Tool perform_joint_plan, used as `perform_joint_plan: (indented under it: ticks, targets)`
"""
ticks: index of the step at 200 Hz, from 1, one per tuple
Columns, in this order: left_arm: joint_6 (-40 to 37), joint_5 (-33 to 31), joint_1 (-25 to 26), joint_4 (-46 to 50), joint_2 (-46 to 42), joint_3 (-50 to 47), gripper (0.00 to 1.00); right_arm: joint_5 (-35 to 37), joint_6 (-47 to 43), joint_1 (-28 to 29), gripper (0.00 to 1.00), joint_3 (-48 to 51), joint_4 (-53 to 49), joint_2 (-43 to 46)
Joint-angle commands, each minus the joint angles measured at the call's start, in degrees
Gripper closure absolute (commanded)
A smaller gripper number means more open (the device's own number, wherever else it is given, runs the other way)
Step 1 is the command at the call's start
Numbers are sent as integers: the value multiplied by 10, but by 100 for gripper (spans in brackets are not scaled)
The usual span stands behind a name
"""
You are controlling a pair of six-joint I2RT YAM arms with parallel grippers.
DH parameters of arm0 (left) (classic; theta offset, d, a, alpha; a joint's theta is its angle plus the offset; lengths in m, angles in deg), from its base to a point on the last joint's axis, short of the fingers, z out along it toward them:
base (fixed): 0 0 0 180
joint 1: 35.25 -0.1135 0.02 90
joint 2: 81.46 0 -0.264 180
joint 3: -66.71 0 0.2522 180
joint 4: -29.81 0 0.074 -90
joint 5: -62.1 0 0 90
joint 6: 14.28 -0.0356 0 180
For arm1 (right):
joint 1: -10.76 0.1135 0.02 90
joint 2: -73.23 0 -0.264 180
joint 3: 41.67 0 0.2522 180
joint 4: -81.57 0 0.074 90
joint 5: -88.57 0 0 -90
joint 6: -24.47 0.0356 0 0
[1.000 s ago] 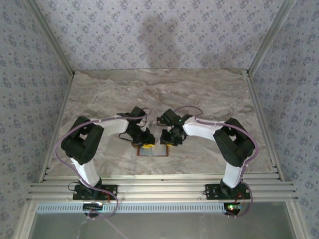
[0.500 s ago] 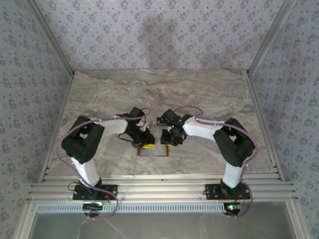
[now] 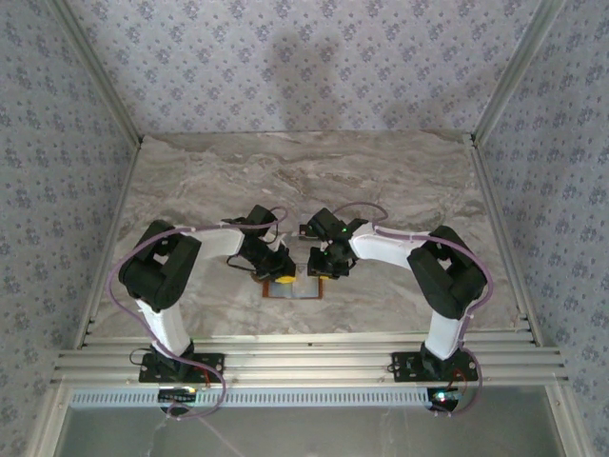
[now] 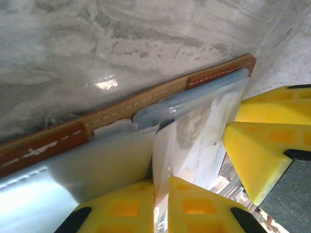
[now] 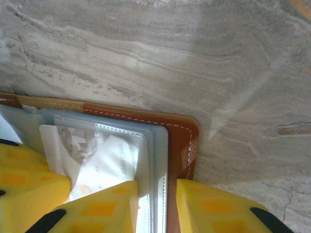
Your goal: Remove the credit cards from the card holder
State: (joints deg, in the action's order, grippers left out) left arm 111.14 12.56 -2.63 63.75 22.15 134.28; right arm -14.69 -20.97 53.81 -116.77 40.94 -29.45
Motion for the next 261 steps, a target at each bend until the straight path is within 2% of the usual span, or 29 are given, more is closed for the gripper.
perform_joint_plan:
  ticks: [1, 62, 169, 191, 234, 261]
  targets:
    - [-12, -29, 3, 6, -10, -6, 91, 22, -3, 0, 72, 8, -36, -15]
    - [-37, -50, -12, 57, -61, -5, 94, 23, -5, -3, 72, 11, -35, -10]
    - [-98, -101, -17, 163, -87, 39, 95, 23, -4, -4, 72, 13, -33, -9]
    - [-94, -96, -17, 153, -77, 37, 95, 24, -3, -4, 72, 12, -30, -3]
    - [-51, -52, -15, 71, -47, 10, 96, 17, 6, -3, 63, 17, -12, 14]
    - [-44, -43, -10, 53, -27, 9, 96, 7, 8, -1, 57, 14, -5, 8]
